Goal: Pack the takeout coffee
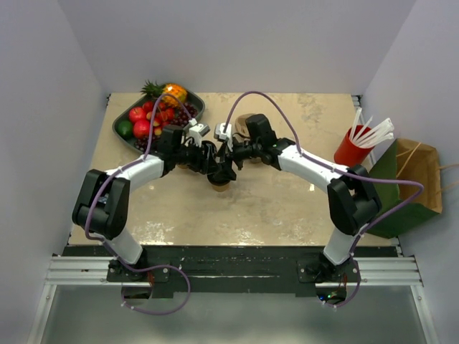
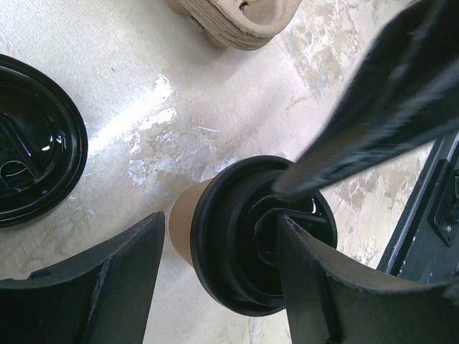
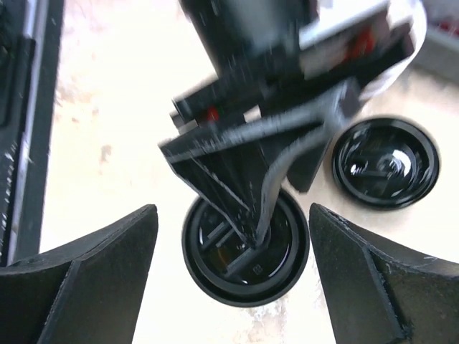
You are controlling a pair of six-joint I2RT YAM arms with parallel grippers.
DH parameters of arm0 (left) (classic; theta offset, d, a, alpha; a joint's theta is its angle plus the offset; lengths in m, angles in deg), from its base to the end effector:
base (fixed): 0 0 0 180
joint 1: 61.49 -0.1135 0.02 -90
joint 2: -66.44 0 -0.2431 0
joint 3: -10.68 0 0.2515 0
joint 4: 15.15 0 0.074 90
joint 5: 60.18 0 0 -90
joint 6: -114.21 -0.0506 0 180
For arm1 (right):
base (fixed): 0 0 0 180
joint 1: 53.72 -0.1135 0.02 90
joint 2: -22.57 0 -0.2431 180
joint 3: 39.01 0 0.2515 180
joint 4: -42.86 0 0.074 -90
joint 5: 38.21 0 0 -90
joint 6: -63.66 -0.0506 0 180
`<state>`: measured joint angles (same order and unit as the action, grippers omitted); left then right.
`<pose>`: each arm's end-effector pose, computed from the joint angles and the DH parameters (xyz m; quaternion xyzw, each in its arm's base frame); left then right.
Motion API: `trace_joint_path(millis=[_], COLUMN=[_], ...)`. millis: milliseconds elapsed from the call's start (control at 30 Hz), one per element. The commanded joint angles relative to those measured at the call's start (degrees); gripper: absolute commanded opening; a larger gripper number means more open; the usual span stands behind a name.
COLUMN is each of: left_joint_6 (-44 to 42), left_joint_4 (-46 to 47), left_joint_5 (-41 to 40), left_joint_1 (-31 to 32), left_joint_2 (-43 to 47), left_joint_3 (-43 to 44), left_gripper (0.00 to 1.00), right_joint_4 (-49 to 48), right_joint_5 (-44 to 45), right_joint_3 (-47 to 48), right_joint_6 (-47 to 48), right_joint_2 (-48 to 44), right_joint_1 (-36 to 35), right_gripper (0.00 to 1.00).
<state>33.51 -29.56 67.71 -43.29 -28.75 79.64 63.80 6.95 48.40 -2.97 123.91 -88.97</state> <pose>0.3266 -0.1401 0.1702 0.2018 0.8463 -0.3804 0.3135 0.3077 0.2612 0.2285 -0.5551 0.6282 0.3806 0.3905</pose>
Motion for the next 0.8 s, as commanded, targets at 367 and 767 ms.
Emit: trace_joint_path(millis=[367, 767], left_joint_6=[-6.0, -6.8], left_joint_4=[-0.7, -4.8], left_joint_5=[5.9, 12.5], left_joint_1=[0.1, -2.3], left_joint_2=[2.5, 4.0], left_joint_3=[4.9, 13.0], left_gripper=[0.69, 0.68], right_joint_4=[1.2, 13.1], right_joint_5=[-0.1, 20.7], right_joint_3=[3.5, 21.4], right_joint_6=[-13.1, -7.5], right_joint_2=[-7.4, 5.8], right_joint_1=[10.4, 14.9], right_gripper=[0.89, 0.54])
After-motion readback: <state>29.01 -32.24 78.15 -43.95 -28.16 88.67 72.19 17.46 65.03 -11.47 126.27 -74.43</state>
